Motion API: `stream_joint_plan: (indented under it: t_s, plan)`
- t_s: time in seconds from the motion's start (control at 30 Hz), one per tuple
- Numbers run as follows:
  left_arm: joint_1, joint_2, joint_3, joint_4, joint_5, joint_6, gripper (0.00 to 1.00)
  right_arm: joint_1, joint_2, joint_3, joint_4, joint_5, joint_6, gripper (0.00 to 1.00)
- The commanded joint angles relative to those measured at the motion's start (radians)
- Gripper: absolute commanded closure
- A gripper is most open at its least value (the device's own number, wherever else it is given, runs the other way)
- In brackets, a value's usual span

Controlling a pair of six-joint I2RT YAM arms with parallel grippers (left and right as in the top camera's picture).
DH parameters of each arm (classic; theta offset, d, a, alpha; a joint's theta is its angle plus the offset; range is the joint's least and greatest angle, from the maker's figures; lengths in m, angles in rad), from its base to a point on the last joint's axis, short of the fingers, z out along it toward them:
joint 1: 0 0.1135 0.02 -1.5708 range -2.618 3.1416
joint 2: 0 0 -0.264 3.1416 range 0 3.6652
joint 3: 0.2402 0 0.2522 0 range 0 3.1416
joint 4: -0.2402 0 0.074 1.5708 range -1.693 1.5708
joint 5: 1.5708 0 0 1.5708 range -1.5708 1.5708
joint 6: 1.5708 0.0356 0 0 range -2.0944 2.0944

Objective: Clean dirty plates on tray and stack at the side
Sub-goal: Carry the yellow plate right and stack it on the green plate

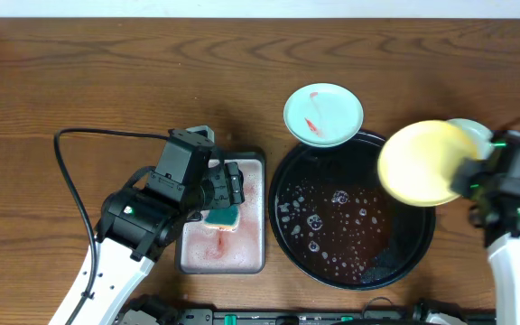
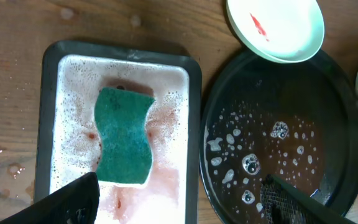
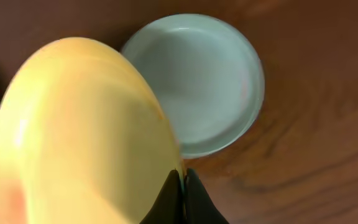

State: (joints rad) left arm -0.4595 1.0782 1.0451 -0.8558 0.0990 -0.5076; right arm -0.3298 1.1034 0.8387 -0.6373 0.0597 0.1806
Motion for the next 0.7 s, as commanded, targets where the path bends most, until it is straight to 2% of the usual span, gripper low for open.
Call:
stream_joint_plan:
  t_s: [0.0,0.13,0.3,0.37,0.43,0.47,0.53,0.6,0.67]
  plan:
    - [0.006,0.0,0.004,-0.003,-0.002,0.01,0.17,-0.161,0.109,0.018,0.056,-0.207,0.073,0.99]
    - [0.006,0.0,0.004,-0.003,-0.002,0.01,0.17,-0.28,0.279,0.018,0.176,-0.226,0.159,0.99]
    - [0.006,0.0,0.004,-0.003,-0.002,0.01,0.17,-0.333,0.417,0.018,0.266,-0.226,0.188,0.99]
    - [0.006,0.0,0.004,-0.003,-0.002,0.01,0.17,-0.337,0.435,0.018,0.272,-0.228,0.177,0.61]
    - [0.006,0.0,0.004,-0.003,-0.002,0.01,0.17,-0.329,0.417,0.027,0.286,-0.304,0.132,0.45]
    - [0.006,0.0,0.004,-0.003,-0.002,0.01,0.17,-0.319,0.387,0.045,0.286,-0.384,0.112,0.32]
    - [0.006,0.0,0.004,-0.003,-0.002,0.01,0.17,-0.295,0.332,0.067,0.286,-0.492,0.09,0.2]
    - [0.006,0.0,0.004,-0.003,-0.002,0.01,0.17,-0.248,0.257,0.08,0.285,-0.591,0.062,0.01]
    - [0.006,0.0,0.004,-0.003,-0.002,0.01,0.17,-0.176,0.182,0.082,0.276,-0.643,0.046,0.01]
